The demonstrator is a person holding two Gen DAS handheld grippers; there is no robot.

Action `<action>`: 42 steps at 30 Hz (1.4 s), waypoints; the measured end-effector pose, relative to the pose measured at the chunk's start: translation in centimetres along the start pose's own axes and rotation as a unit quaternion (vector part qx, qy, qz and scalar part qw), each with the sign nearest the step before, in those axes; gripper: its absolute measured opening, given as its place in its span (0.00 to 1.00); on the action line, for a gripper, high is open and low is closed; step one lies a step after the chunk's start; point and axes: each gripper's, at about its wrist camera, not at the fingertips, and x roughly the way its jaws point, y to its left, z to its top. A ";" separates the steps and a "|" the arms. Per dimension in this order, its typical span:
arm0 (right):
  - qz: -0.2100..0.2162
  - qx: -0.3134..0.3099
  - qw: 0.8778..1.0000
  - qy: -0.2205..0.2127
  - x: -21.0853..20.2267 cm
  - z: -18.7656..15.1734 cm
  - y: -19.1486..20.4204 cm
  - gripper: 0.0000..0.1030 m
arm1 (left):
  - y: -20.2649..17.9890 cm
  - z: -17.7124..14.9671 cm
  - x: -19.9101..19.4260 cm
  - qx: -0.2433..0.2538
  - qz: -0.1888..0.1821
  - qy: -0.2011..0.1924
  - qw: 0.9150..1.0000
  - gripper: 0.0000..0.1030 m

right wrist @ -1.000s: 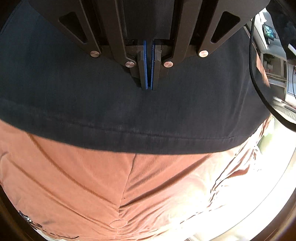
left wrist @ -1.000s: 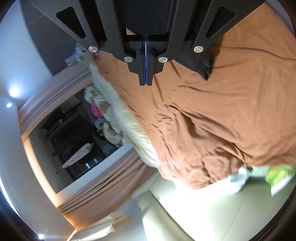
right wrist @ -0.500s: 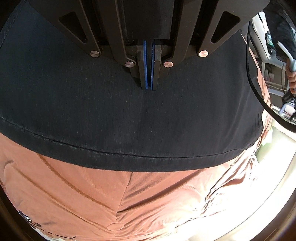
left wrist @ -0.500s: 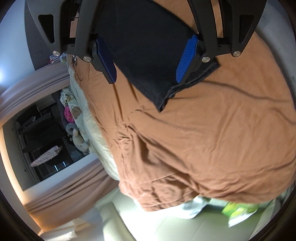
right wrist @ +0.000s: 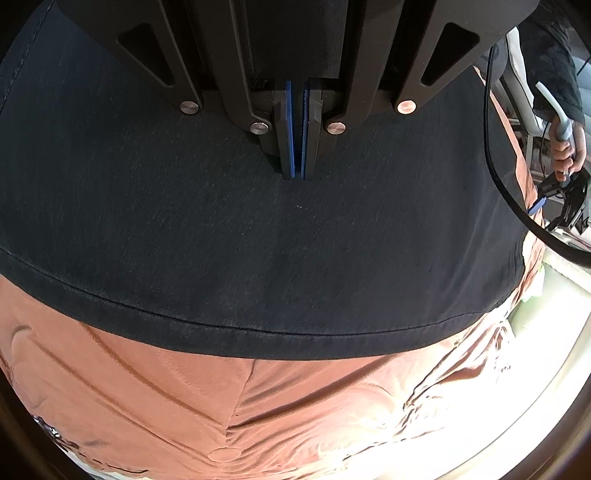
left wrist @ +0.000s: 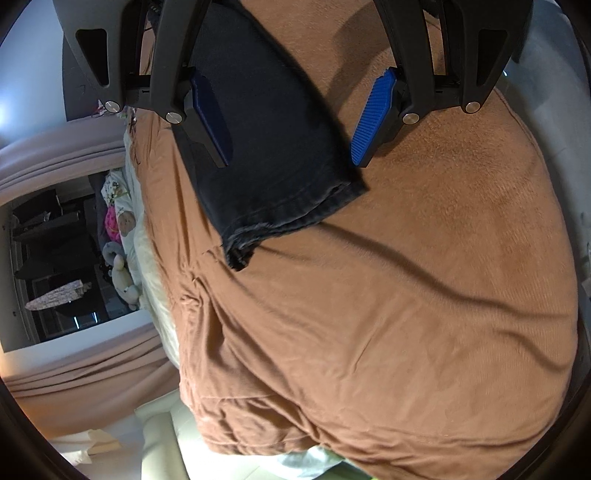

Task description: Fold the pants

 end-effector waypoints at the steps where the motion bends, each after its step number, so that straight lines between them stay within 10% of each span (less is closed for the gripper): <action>1: -0.001 -0.001 1.000 0.000 0.0 0.0 0.1 0.00 | 0.3 -0.1 0.3 0.000 0.003 0.003 1.000 0.65; 18: 0.015 0.014 1.000 -0.003 -0.5 -1.7 -0.2 0.00 | -0.8 -0.2 4.2 0.090 -0.026 0.041 0.995 0.62; 20: 0.016 0.013 1.000 -0.003 -0.6 -2.0 -0.2 0.00 | -1.1 -0.7 4.6 0.106 -0.011 0.045 0.993 0.47; 22: 0.017 0.012 1.000 -0.002 -0.9 -2.6 -0.1 0.00 | -0.8 -0.5 4.6 0.103 0.016 0.041 0.994 0.11; 31: 0.042 -0.001 0.999 0.007 -2.3 -5.6 0.2 0.00 | -5.4 -0.3 -0.3 0.123 -0.074 -0.013 0.990 0.04; 42: 0.091 -0.036 0.995 0.027 -3.1 -9.8 1.8 0.00 | -18.3 -0.7 -5.3 0.192 -0.183 -0.026 0.964 0.04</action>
